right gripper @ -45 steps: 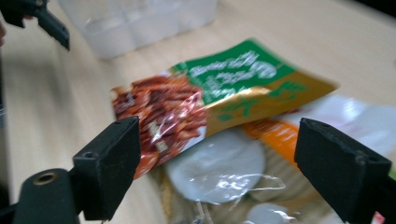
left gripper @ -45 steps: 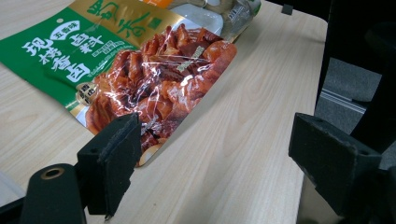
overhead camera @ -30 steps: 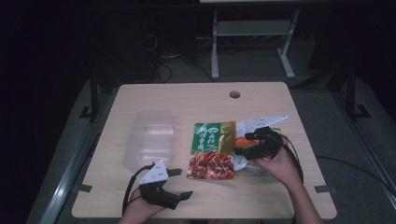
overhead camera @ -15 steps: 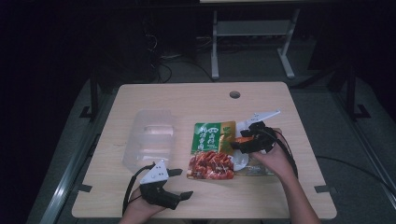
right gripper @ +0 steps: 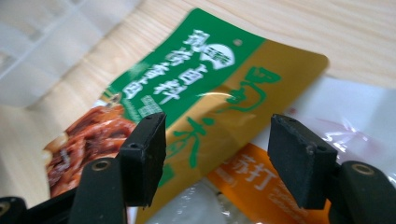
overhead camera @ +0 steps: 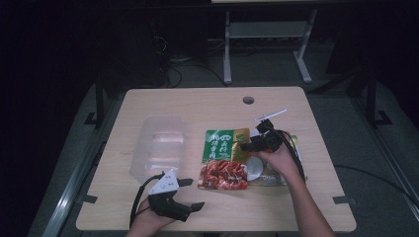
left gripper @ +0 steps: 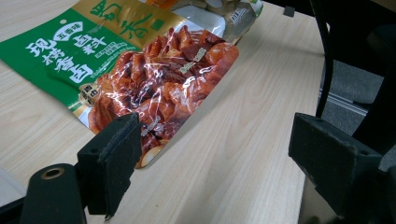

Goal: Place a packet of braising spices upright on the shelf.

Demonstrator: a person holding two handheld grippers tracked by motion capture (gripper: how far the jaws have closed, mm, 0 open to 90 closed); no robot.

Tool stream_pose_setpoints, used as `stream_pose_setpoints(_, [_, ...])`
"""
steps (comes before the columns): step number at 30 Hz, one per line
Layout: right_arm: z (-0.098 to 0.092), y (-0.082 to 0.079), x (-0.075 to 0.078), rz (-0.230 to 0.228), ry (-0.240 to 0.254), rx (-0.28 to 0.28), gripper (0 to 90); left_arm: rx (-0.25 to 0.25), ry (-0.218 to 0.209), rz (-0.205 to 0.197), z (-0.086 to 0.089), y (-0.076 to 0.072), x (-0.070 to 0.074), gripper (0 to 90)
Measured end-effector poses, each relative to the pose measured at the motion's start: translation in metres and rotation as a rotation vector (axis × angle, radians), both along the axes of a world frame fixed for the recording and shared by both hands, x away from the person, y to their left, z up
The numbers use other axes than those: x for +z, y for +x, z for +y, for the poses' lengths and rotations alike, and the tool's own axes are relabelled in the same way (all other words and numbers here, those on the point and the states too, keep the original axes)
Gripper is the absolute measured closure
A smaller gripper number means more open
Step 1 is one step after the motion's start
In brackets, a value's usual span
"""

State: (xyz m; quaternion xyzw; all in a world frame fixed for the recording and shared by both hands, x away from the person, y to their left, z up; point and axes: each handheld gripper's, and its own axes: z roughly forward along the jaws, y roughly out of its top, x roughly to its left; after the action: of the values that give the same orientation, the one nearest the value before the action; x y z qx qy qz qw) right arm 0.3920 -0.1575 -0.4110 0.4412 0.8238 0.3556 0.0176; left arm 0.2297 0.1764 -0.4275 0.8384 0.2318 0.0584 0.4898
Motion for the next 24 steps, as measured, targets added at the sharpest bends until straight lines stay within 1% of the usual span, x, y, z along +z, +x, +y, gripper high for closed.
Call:
stream_pose_setpoints(1, [-0.001, 0.002, -0.002, 0.014, -0.01, -0.018, 36.5, 0.0, 0.006, 0.001, 0.001, 0.0, 0.0, 17.1])
stream_pose_setpoints(2, [-0.003, 0.003, -0.003, 0.007, -0.01, -0.025, 36.5, 0.001, 0.006, 0.002, 0.001, 0.0, 0.0, 17.1])
stream_pose_setpoints(3, [-0.005, 0.003, -0.003, 0.017, 0.0, -0.032, 36.5, 0.001, 0.003, 0.001, 0.001, 0.0, 0.0, 17.1])
stream_pose_setpoints(6, [-0.008, 0.004, -0.004, 0.029, 0.007, -0.043, 38.1, 0.003, -0.001, 0.002, 0.001, 0.001, 0.0, 17.1])
stream_pose_setpoints(7, [-0.008, 0.005, -0.005, 0.038, 0.015, -0.041, 38.6, -0.002, 0.009, -0.001, 0.001, 0.002, 0.0, 17.1])
stream_pose_setpoints(8, [-0.007, 0.006, -0.007, 0.035, 0.014, -0.041, 38.6, -0.003, 0.012, 0.0, 0.0, 0.002, 0.0, 17.1])
stream_pose_setpoints(10, [-0.006, 0.009, -0.01, 0.052, 0.011, -0.043, 39.6, -0.005, 0.005, 0.005, 0.0, 0.001, 0.0, 17.1])
stream_pose_setpoints(12, [-0.005, 0.011, -0.013, 0.057, 0.017, -0.037, 39.7, -0.007, -0.006, 0.012, -0.001, 0.001, 0.0, 17.1])
stream_pose_setpoints(13, [-0.002, 0.011, -0.014, 0.072, 0.021, -0.042, 40.7, -0.007, -0.007, 0.013, -0.001, 0.0, 0.0, 17.1])
stream_pose_setpoints(15, [0.0, 0.012, -0.016, 0.058, 0.014, -0.034, 42.3, -0.01, -0.004, 0.015, -0.002, 0.0, 0.0, 17.1])
stream_pose_setpoints(16, [0.002, 0.012, -0.016, 0.066, 0.011, -0.04, 43.6, -0.011, -0.002, 0.016, -0.002, 0.001, 0.0, 17.1])
stream_pose_setpoints(17, [0.003, 0.013, -0.017, 0.05, 0.001, -0.041, 46.1, -0.013, 0.001, 0.014, -0.002, 0.001, 0.0, 17.2])
stream_pose_setpoints(18, [0.003, 0.014, -0.017, 0.049, -0.009, -0.045, 47.9, -0.01, 0.001, 0.017, -0.002, 0.001, 0.0, 17.1])
stream_pose_setpoints(20, [0.004, 0.015, -0.018, 0.046, -0.014, -0.051, 51.8, -0.001, -0.004, 0.015, -0.002, 0.001, -0.001, 17.1])
stream_pose_setpoints(21, [0.005, 0.015, -0.019, 0.053, -0.02, -0.055, 54.1, -0.001, -0.005, 0.016, -0.002, 0.001, -0.001, 17.1])
stream_pose_setpoints(24, [0.006, 0.017, -0.021, 0.076, -0.028, -0.059, 54.5, 0.0, -0.007, 0.018, -0.002, 0.002, -0.001, 17.1])
